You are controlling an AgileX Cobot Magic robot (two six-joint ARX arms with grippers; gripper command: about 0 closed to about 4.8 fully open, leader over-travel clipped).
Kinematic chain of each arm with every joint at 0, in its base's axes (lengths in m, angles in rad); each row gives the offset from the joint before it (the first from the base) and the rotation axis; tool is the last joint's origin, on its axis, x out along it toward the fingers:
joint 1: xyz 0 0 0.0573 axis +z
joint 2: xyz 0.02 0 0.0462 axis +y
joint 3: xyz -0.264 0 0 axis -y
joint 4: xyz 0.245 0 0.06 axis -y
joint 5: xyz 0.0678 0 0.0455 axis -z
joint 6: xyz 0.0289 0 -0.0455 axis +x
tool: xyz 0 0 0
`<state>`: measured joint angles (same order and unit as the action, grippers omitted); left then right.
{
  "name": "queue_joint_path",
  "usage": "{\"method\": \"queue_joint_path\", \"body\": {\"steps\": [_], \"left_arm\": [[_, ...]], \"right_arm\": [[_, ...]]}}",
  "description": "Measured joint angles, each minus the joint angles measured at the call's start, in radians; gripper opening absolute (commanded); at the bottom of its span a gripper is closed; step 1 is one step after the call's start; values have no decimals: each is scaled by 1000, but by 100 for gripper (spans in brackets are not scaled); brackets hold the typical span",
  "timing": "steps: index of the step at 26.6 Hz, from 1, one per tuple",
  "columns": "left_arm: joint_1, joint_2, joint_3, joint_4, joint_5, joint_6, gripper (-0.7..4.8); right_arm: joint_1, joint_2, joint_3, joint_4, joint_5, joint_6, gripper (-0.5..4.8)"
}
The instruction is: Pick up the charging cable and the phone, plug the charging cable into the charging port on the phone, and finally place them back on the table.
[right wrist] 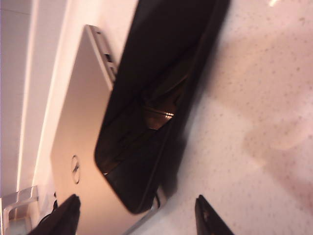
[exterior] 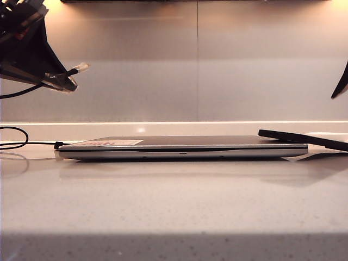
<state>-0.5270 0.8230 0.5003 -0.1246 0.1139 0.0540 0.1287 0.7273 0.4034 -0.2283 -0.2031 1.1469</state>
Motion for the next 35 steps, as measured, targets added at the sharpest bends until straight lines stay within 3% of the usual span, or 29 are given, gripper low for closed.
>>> {"method": "queue_joint_path", "body": {"steps": [8, 35], "left_arm": [[0, 0, 0, 0, 0, 0, -6], [0, 0, 0, 0, 0, 0, -6]], "right_arm": [[-2, 230, 0, 231, -43, 54, 338], [-36, 478, 21, 527, -89, 84, 333]]}}
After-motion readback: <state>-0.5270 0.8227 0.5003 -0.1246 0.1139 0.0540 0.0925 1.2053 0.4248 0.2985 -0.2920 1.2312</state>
